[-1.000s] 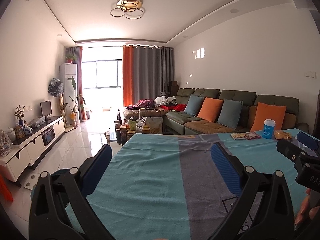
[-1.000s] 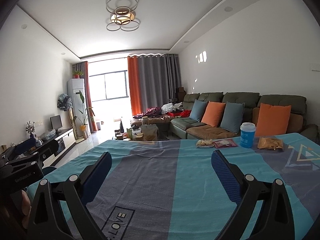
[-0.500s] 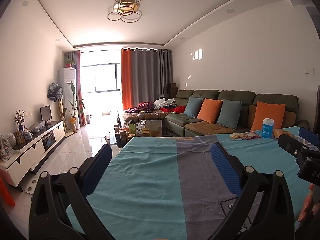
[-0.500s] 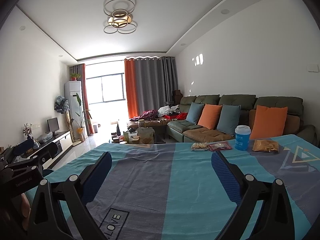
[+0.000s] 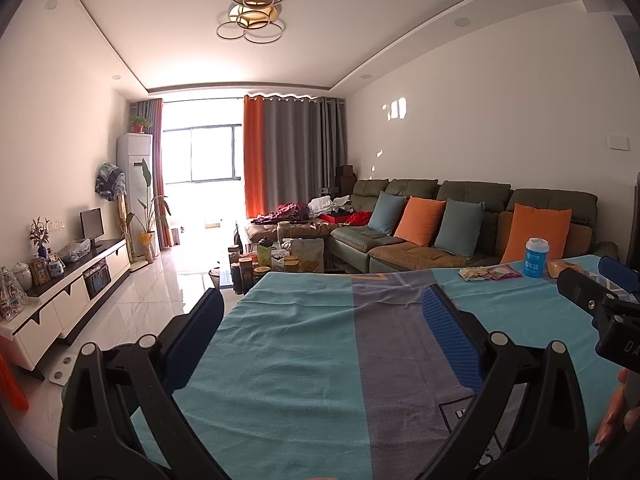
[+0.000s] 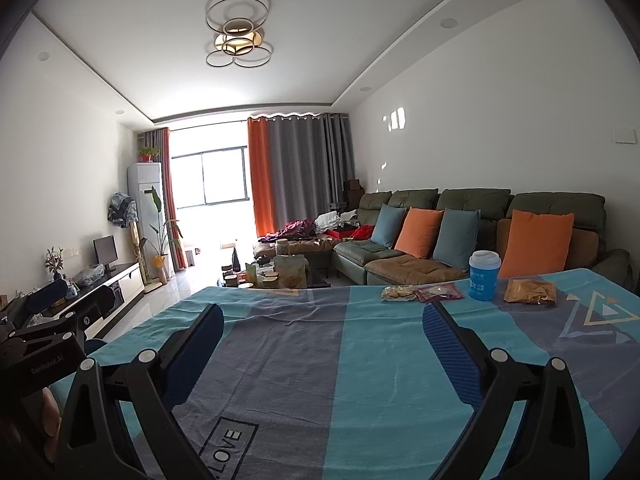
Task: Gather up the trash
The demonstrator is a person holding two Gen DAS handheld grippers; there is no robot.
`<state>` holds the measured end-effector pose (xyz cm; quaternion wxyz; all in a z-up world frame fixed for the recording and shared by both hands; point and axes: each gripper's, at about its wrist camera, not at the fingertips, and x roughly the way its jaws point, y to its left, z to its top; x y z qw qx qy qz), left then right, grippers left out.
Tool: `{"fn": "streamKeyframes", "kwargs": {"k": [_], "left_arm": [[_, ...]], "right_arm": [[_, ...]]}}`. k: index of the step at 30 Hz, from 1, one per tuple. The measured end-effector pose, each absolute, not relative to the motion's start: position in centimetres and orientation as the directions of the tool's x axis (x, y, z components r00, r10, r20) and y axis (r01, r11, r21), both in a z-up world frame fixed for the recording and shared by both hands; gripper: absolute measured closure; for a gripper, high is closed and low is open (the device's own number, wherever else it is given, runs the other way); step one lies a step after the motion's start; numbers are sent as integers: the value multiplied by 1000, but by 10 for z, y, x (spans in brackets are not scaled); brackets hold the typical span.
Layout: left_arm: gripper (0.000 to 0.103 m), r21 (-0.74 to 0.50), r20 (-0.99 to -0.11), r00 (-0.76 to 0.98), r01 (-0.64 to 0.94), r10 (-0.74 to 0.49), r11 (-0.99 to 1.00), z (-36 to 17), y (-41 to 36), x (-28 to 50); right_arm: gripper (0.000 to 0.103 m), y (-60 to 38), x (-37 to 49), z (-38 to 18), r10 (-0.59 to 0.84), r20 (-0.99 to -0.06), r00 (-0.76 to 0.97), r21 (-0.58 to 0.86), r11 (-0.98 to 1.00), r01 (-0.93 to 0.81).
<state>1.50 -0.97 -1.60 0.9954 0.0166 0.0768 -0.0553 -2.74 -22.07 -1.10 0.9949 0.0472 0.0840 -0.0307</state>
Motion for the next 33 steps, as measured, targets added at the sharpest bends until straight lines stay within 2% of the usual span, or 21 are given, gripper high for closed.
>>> {"fn": "streamKeyframes", "kwargs": {"k": [33], "left_arm": [[6,22,-164,982,97,-92,995,-22,-15,24]], "right_arm": [[7,-219,-27,-10,-56,-171,984,92,993,73]]}}
